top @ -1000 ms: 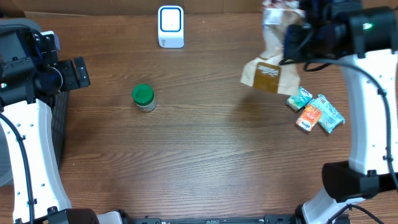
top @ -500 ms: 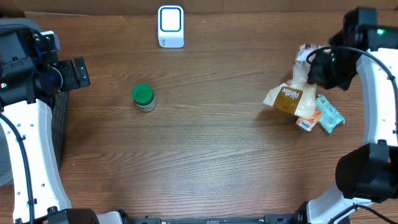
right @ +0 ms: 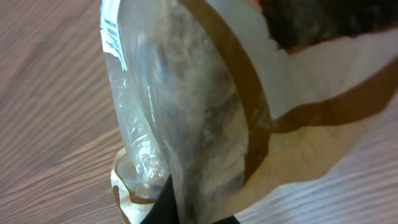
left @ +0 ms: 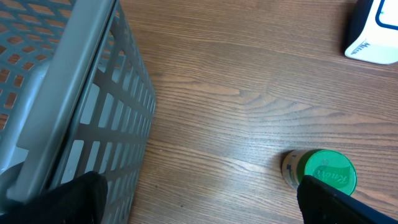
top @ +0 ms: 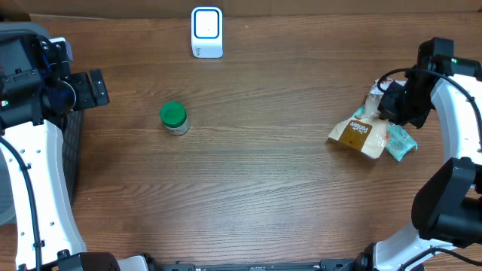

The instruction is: Scan the item barcode

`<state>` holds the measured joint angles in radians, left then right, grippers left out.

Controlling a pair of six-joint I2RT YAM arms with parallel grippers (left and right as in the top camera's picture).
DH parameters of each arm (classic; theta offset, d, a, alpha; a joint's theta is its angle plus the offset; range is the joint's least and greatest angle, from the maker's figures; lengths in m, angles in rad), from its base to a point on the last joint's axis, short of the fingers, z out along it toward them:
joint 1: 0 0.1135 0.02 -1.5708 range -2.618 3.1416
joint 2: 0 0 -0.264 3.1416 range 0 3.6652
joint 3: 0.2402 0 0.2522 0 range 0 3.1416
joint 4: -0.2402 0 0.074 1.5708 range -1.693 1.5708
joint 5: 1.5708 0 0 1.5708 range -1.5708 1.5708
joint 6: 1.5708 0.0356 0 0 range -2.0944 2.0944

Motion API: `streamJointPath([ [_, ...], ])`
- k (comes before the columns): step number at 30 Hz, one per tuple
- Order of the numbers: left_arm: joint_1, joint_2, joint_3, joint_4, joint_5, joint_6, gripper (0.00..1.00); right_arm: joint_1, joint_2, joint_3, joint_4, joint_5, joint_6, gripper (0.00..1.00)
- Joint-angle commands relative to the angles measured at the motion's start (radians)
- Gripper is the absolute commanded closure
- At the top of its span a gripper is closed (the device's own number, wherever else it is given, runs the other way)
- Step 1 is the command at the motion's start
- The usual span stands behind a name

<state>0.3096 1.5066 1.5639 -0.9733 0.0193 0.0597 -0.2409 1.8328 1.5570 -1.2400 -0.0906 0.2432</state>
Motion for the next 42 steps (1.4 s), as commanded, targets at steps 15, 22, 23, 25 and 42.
streamJointPath([
  [15, 0.002, 0.003, 0.007, 0.002, 0.007, 0.015, 0.00, -0.002, -0.006, -0.035, 0.031, 0.048, 0.031, 0.59],
  [22, 0.002, 0.003, 0.007, 0.002, 0.007, 0.015, 0.01, 0.002, -0.034, 0.029, -0.023, 0.048, 0.030, 0.59],
  [23, 0.002, 0.003, 0.007, 0.002, 0.007, 0.015, 0.00, 0.005, -0.046, 0.039, -0.029, 0.048, 0.029, 0.58],
  [25, 0.002, 0.003, 0.007, 0.002, 0.007, 0.015, 0.01, 0.017, -0.093, 0.069, -0.045, 0.045, 0.029, 0.58],
  [42, 0.002, 0.003, 0.007, 0.002, 0.007, 0.015, 0.00, 0.296, -0.374, 0.088, -0.076, -0.024, 0.030, 0.53],
])
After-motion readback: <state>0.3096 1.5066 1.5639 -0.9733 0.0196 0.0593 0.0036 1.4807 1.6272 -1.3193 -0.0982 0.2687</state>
